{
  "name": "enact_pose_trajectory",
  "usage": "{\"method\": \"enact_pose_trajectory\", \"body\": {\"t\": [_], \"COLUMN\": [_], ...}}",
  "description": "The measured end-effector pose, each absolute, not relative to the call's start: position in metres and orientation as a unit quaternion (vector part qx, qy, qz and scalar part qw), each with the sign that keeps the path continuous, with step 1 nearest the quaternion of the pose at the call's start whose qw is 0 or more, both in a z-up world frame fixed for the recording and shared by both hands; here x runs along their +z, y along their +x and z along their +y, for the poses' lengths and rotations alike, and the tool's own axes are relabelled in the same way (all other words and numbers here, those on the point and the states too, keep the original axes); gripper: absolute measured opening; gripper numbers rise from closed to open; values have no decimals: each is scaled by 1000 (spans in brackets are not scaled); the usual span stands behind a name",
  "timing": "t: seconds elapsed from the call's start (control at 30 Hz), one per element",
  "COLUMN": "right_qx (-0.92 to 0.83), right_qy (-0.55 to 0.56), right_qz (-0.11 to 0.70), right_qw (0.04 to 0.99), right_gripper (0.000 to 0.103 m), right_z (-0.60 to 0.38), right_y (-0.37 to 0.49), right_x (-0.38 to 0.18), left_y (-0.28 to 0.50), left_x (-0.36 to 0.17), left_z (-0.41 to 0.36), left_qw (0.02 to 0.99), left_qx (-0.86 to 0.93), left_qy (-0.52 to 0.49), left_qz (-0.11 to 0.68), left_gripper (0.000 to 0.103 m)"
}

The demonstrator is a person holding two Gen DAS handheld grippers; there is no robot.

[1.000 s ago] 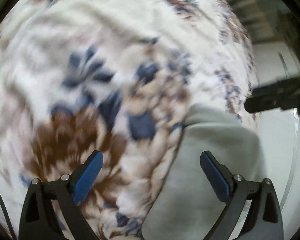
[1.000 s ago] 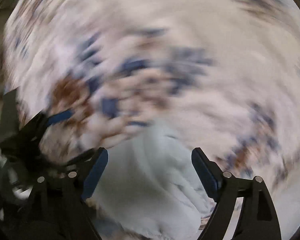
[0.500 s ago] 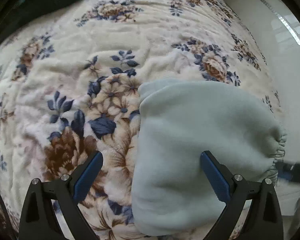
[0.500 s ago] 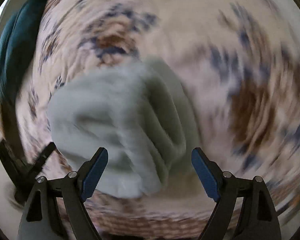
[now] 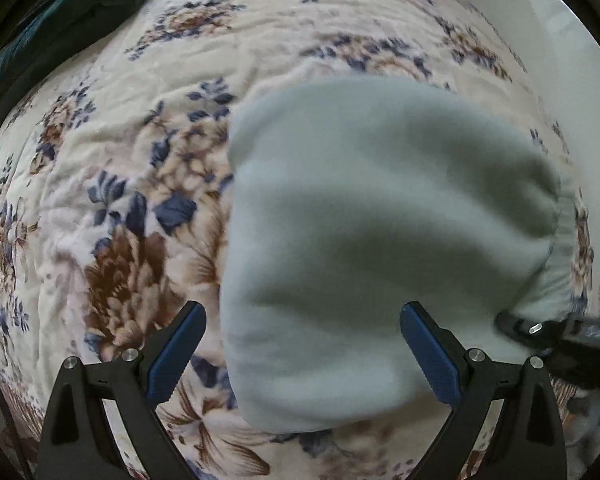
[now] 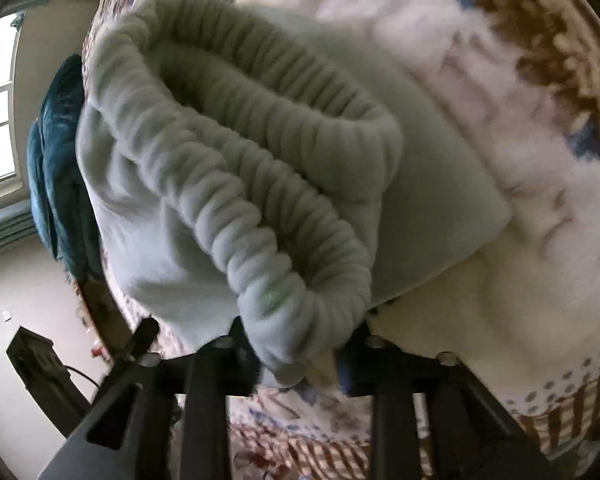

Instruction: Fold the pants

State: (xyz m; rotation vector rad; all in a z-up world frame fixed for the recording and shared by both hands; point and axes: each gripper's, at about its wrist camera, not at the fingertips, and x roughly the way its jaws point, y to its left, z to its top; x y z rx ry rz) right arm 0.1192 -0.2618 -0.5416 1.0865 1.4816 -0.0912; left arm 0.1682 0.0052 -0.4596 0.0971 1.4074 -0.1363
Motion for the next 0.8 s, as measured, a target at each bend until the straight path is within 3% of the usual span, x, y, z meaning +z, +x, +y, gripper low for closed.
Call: {"method": "enact_pose_trajectory", "body": {"t": [0.1, 0.2, 0.27, 0.33, 0.4, 0.67, 0.73, 0.8], "right_qx": [-73, -72, -50, -44, -54, -12, -3, -21], "right_qy": [423, 470, 466, 424, 386, 282, 238, 194], "right_qz": [637, 652, 657, 659, 660, 565, 571, 605], "right_qw": [641, 590, 591, 619, 643, 775, 786, 772], "right_gripper": [23, 24, 34, 61, 65, 62, 41, 27], "right_z": [-271, -282, -281, -279, -280, -274, -266, -260], "right_y": [114, 105, 108, 109, 109, 189, 212, 234], "right_x": [-526, -551, -548, -526, -506, -431, -438, -461], "left_y": [163, 159, 157, 157, 156, 160, 162, 165], "left_x": [-476, -492, -496, -497, -498, -499, -500, -502], "left_z": [-1, 0, 4, 7, 9, 7, 6, 6], "left_qw": [746, 732, 730, 729, 728, 731, 733, 733], "left_qx": [-65, -63, -61, -64, -63, -63, -60, -60], "left_qy": [56, 56, 55, 48, 49, 65, 65, 56], "left_qz": [660, 676, 678, 680, 681, 677, 674, 675], "left_gripper": [99, 99, 100, 100, 100, 100, 100, 102]}}
